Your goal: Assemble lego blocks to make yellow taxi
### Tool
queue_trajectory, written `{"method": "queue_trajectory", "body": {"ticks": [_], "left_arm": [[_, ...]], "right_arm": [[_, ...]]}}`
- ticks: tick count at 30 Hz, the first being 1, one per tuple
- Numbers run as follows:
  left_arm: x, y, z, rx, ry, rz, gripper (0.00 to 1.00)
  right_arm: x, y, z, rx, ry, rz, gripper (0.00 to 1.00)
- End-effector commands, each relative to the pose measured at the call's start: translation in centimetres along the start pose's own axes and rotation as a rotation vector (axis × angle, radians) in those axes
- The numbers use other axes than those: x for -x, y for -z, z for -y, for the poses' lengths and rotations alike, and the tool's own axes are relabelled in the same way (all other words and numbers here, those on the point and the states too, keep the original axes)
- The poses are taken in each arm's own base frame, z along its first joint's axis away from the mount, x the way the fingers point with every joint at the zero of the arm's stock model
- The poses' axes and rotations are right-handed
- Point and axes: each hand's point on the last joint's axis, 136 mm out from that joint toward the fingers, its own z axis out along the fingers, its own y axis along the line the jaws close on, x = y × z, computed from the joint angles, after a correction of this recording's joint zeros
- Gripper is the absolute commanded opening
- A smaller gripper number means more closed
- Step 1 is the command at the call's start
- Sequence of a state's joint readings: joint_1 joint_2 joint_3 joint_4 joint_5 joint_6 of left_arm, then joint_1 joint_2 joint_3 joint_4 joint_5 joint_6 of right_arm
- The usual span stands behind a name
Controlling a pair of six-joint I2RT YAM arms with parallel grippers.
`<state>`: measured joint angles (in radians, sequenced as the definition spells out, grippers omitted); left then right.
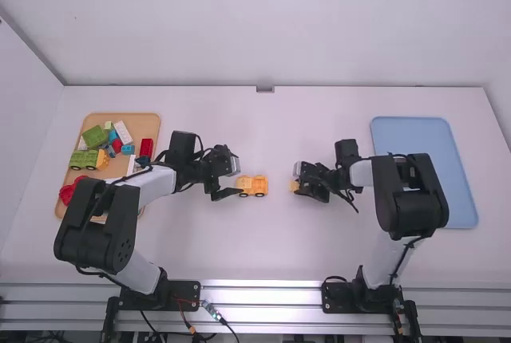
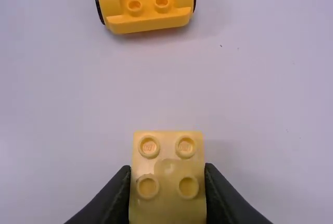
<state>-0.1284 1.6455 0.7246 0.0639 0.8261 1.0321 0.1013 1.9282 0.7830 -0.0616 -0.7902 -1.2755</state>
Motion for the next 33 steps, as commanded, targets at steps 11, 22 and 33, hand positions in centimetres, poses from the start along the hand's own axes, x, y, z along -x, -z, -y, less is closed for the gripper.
{"method": "queue_trajectory", "body": {"ticks": [11,22,33], "left_arm": [[-0.6,-0.4,0.2,-0.015,-0.020,-0.031,0.99],[-2.3,-2.4,1.1,-0.058,-0.038,-0.063,0.99],[-3.4,-3.7,1.3,-0.096,-0.022,-0.078,0.99]], "right_arm": [[1.9,-0.2,0.7,0.013,-0.032,0.070,0.17],[6.6,-0.6,0.7,0.135,0.057,0.058,0.04],[9.0,-1.9,-0.1,0.176,0.134,0.068,0.02]]}}
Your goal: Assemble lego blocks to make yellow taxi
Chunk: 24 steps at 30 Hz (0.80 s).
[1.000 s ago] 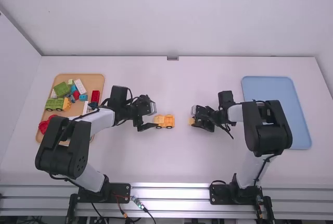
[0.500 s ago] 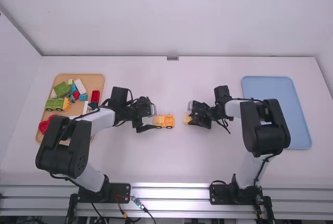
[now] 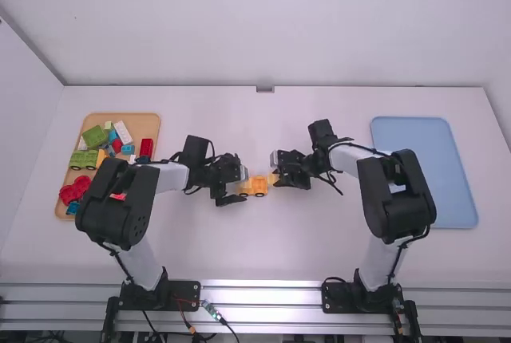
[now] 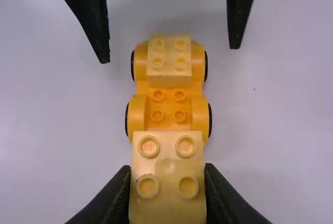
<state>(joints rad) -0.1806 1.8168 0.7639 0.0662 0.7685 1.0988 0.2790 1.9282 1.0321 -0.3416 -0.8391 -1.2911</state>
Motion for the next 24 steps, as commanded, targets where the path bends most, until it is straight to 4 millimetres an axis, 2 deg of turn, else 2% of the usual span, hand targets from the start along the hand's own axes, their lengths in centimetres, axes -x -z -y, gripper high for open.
{"method": "queue_trajectory", "body": {"ticks": [1,8,15,24], "left_arm": [[0.0,-0.2,-0.3,-0.001,-0.016,0.008,0.99],[0.2,-1.2,0.3,-0.032,-0.022,0.075,0.99],[0.9,-1.1,0.6,-0.064,-0.045,0.109,0.99],[0.4,-1.2,0.5,-0.058,-0.034,0.091,1.00]], "right_arm": [[0.9,-0.3,0.3,0.008,0.032,0.021,0.02],[1.2,-0.7,-0.1,0.022,0.042,0.025,0.00],[1.6,-0.6,-0.3,0.033,0.047,0.051,0.00],[2.1,-0.7,-0.5,0.043,0.051,0.071,0.00]]}}
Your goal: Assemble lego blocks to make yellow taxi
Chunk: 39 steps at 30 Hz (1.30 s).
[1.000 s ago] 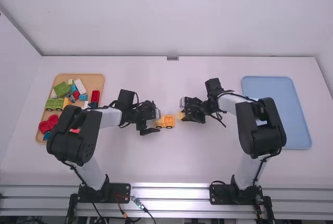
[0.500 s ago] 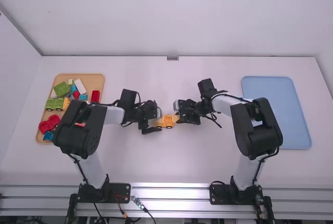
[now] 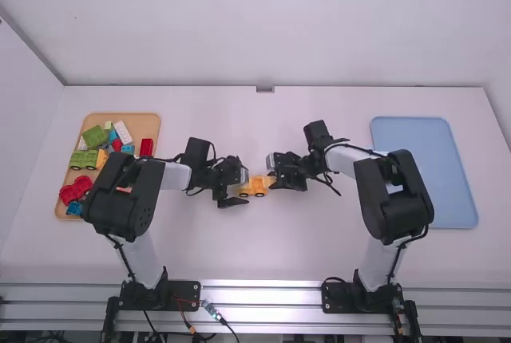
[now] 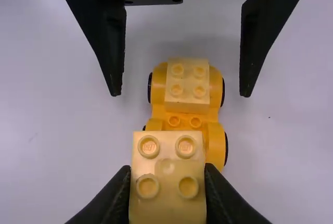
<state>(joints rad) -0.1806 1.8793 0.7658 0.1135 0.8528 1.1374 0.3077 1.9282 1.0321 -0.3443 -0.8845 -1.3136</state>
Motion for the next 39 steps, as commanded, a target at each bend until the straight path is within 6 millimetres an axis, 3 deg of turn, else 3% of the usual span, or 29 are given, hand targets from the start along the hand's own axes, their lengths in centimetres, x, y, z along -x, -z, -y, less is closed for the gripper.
{"method": "queue_trajectory", "body": {"ticks": [1,11,18,28,39], "left_arm": [[0.1,-0.3,-0.4,-0.011,0.002,0.019,0.99],[0.1,0.6,-0.8,-0.070,0.058,0.105,0.99],[-0.5,-0.7,-0.4,-0.036,0.061,0.058,0.99],[-1.2,-0.7,-0.1,-0.005,0.101,0.063,0.99],[-0.3,-0.5,0.0,-0.050,0.088,0.090,0.98]], "right_arm": [[0.8,-0.2,0.3,0.009,0.016,0.027,0.00],[0.8,-0.2,0.2,0.011,0.012,0.026,0.00],[0.8,-0.1,0.2,0.011,0.029,0.029,0.00],[0.8,-0.1,0.2,0.011,0.029,0.029,0.00],[1.0,-0.5,-0.1,0.022,0.052,0.029,0.00]]}}
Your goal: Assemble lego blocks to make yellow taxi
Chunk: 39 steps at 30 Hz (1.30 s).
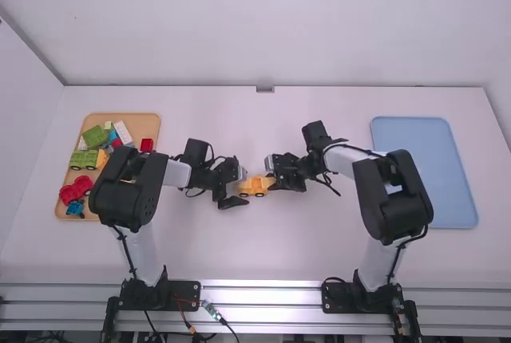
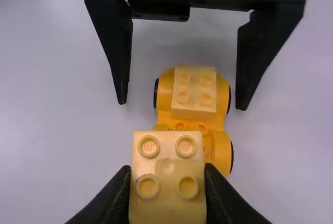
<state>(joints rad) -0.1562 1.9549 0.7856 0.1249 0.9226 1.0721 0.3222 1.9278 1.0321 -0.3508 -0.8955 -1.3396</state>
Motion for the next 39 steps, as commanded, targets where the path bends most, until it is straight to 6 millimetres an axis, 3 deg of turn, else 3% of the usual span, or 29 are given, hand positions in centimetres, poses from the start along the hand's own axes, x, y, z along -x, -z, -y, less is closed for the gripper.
{"method": "queue_trajectory", "body": {"ticks": [1,8,14,26,39], "left_arm": [[0.6,0.0,-0.1,-0.013,-0.022,0.037,0.98],[0.4,0.0,-0.2,-0.008,-0.018,0.030,0.96],[0.2,-0.3,0.2,-0.017,-0.017,0.026,0.84],[-1.2,-0.6,0.8,-0.011,-0.012,-0.028,0.80],[-1.1,-0.5,0.5,-0.006,-0.006,-0.029,0.60]], "right_arm": [[0.5,-0.1,0.4,0.004,0.028,0.016,0.00],[0.6,-0.1,0.4,0.004,0.031,0.018,0.00],[0.8,-0.4,0.2,0.012,0.036,0.016,0.00],[0.8,-0.3,0.2,0.012,0.033,0.020,0.00],[0.6,-0.7,0.2,0.012,0.036,-0.005,0.00]]}}
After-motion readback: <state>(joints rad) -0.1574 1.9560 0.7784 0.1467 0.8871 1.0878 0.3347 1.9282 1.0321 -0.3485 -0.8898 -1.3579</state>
